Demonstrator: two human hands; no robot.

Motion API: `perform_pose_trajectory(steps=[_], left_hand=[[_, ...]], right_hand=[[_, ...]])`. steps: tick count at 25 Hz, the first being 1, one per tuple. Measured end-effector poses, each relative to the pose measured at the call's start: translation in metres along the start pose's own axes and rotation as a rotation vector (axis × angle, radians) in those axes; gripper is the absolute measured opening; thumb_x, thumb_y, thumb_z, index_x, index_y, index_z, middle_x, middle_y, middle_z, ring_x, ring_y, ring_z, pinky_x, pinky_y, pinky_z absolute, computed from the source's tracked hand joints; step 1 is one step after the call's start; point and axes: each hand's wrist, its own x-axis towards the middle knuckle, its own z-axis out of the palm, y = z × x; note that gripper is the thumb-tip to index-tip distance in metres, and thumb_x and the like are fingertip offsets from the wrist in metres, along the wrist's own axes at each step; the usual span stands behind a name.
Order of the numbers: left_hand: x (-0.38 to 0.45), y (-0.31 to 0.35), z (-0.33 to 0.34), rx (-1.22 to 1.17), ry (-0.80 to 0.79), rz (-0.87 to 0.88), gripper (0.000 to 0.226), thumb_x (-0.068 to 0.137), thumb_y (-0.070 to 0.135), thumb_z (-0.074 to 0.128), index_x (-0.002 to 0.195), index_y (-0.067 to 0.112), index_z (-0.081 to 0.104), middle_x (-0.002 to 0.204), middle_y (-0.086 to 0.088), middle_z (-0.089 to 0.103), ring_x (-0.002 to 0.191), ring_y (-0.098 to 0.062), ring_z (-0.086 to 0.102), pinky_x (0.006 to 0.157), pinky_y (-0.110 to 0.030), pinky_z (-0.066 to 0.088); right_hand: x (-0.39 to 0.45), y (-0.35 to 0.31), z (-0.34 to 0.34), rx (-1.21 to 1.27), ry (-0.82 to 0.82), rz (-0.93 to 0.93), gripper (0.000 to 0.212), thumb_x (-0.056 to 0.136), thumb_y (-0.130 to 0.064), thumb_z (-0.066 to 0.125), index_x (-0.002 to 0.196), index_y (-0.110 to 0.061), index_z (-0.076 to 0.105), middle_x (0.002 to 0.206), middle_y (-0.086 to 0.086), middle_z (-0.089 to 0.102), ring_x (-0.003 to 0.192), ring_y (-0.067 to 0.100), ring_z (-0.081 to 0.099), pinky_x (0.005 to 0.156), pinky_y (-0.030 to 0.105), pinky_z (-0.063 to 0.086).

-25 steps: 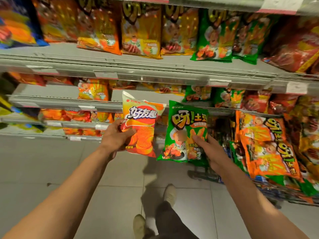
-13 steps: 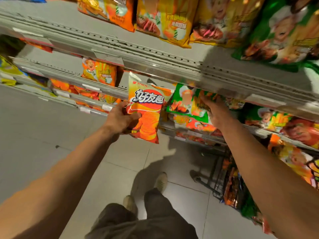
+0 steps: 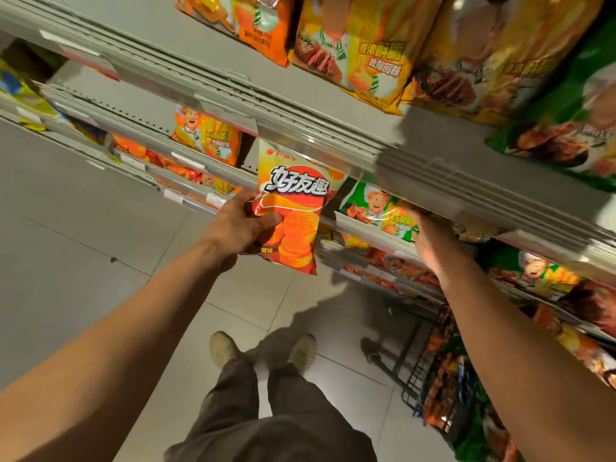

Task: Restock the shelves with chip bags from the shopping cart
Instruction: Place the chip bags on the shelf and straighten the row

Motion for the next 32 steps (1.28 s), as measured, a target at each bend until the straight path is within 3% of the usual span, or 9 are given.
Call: perform_pose_trajectory(steps=[3, 5, 11, 14, 18, 21, 24, 28, 32], left_hand=[[-0.003, 0.005, 0.002, -0.091, 0.001, -0.031, 0.053, 0.085, 0.018, 0.08, 0.133, 0.014, 0.058, 0.116, -0.006, 0.073, 0.084, -0.017, 0.077, 0.051, -0.027, 0.059], [-0.007, 0.01, 0.001, -0.097, -0.007, -0.036, 0.052, 0.087, 0.017, 0.079, 0.134, 0.012, 0.057, 0.121, -0.009, 0.072, 0.092, -0.021, 0.074, 0.051, -0.027, 0.059], [-0.013, 0.022, -0.019, -0.085, 0.0, -0.008, 0.043, 0.091, 0.012, 0.074, 0.131, 0.012, 0.057, 0.111, -0.005, 0.069, 0.077, -0.014, 0.068, 0.034, -0.014, 0.045], [-0.011, 0.025, -0.047, -0.082, -0.008, 0.005, 0.041, 0.09, 0.014, 0.075, 0.128, 0.014, 0.058, 0.106, -0.001, 0.07, 0.079, -0.011, 0.07, 0.041, -0.017, 0.05], [0.006, 0.021, -0.104, -0.151, -0.01, -0.012, 0.045, 0.087, 0.01, 0.078, 0.128, 0.008, 0.058, 0.114, -0.01, 0.074, 0.094, -0.023, 0.075, 0.076, -0.035, 0.063], [0.032, 0.017, -0.165, -0.197, -0.006, -0.006, 0.036, 0.085, 0.008, 0.079, 0.117, 0.012, 0.062, 0.112, -0.011, 0.075, 0.086, -0.019, 0.076, 0.072, -0.033, 0.063], [0.067, 0.017, -0.241, -0.256, -0.006, -0.03, 0.035, 0.084, 0.005, 0.079, 0.115, 0.013, 0.065, 0.113, -0.012, 0.075, 0.088, -0.023, 0.074, 0.08, -0.041, 0.062], [0.117, 0.027, -0.342, -0.261, 0.003, -0.031, 0.043, 0.083, 0.004, 0.08, 0.122, 0.01, 0.062, 0.101, -0.005, 0.075, 0.072, -0.011, 0.074, 0.058, -0.029, 0.06], [0.166, 0.052, -0.395, -0.209, 0.001, 0.042, 0.046, 0.083, -0.005, 0.076, 0.124, 0.005, 0.06, 0.101, -0.008, 0.07, 0.086, -0.019, 0.067, 0.081, -0.036, 0.058]], right_hand=[[-0.003, -0.001, 0.001, -0.059, 0.012, 0.032, 0.03, 0.083, -0.032, 0.079, 0.108, -0.022, 0.065, 0.119, -0.004, 0.069, 0.118, 0.02, 0.058, 0.104, 0.039, 0.045], [-0.008, -0.002, 0.001, -0.077, 0.071, 0.018, 0.052, 0.08, -0.038, 0.08, 0.124, -0.019, 0.059, 0.133, 0.003, 0.061, 0.119, 0.021, 0.055, 0.103, 0.04, 0.045], [-0.044, 0.015, 0.021, -0.524, 0.486, -0.377, 0.04, 0.089, -0.038, 0.072, 0.096, 0.002, 0.065, 0.097, 0.02, 0.07, 0.096, 0.036, 0.066, 0.086, 0.046, 0.052], [-0.069, 0.011, 0.059, -0.446, 0.321, -0.491, 0.023, 0.091, -0.026, 0.069, 0.101, -0.007, 0.061, 0.095, 0.008, 0.065, 0.088, 0.022, 0.061, 0.075, 0.032, 0.046], [-0.085, -0.002, 0.144, -0.483, 0.064, -0.507, 0.013, 0.089, -0.014, 0.069, 0.098, -0.021, 0.063, 0.091, -0.011, 0.058, 0.084, 0.001, 0.056, 0.069, 0.009, 0.041], [-0.085, -0.011, 0.224, -0.628, -0.026, -0.563, 0.026, 0.09, -0.01, 0.07, 0.115, -0.01, 0.067, 0.112, 0.003, 0.066, 0.107, 0.02, 0.062, 0.095, 0.03, 0.049], [-0.085, -0.021, 0.316, -0.785, -0.063, -0.628, 0.029, 0.088, -0.008, 0.071, 0.116, -0.007, 0.067, 0.118, 0.012, 0.068, 0.112, 0.032, 0.063, 0.098, 0.046, 0.049], [-0.088, -0.036, 0.433, -1.009, -0.109, -0.698, 0.038, 0.088, -0.011, 0.07, 0.125, -0.007, 0.066, 0.127, 0.016, 0.064, 0.119, 0.037, 0.058, 0.1, 0.044, 0.046], [-0.08, -0.049, 0.516, -1.233, -0.19, -0.653, 0.051, 0.094, -0.014, 0.058, 0.143, -0.003, 0.049, 0.15, 0.017, 0.045, 0.138, 0.034, 0.041, 0.114, 0.035, 0.027]])
